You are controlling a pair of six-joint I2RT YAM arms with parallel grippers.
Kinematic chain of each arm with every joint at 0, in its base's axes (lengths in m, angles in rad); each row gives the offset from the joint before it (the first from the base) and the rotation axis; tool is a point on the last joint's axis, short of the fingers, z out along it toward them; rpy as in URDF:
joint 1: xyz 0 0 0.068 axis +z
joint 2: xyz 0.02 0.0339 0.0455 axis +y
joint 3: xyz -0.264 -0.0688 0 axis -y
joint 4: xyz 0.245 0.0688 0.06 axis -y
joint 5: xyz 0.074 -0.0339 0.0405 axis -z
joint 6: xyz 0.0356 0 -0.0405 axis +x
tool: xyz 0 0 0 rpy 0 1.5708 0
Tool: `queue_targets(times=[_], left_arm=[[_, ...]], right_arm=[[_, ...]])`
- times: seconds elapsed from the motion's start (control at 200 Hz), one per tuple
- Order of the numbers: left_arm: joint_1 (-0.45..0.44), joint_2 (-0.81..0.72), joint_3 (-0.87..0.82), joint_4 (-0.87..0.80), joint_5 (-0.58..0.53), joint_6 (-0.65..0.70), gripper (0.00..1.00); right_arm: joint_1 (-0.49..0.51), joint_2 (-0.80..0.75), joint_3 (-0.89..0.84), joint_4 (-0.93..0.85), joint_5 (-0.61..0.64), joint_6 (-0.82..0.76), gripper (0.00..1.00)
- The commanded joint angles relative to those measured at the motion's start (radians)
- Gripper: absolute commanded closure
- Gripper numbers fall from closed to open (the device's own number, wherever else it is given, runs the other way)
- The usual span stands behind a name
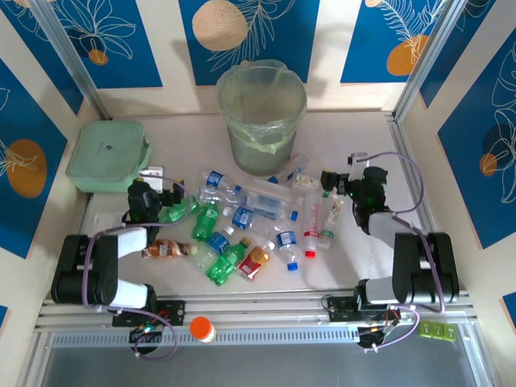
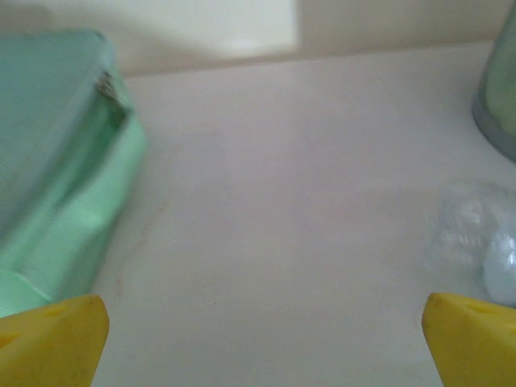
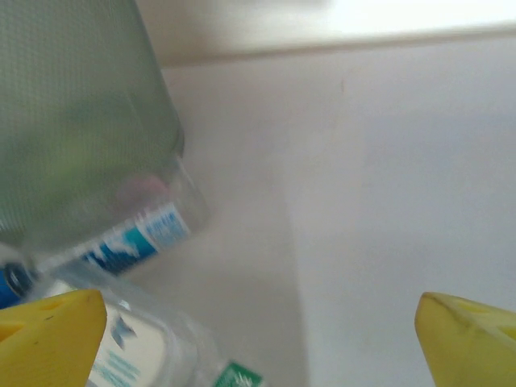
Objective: Put the plastic bottles in the bin
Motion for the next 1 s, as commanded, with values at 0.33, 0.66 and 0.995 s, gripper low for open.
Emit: queue_targets(times=[0.33, 0.66, 0.995], left_arm=[[-0.297, -0.522, 0.277, -0.524, -0.219, -0.176, 0.01], [-0.524, -0.675, 0.635, -1.544, -0.22, -0.682, 0.01], [-0.564, -0.666, 0.569, -1.82, -0.061, -0.75, 0.01]], right_arm=[[0.498, -0.554, 0.203, -0.516, 0.158, -0.061, 0.01], [0.718, -0.76, 0.476, -1.208, 0.181, 0.352, 0.03], [0.588, -0.655, 0.491, -1.553, 0.304, 0.63, 0.17]])
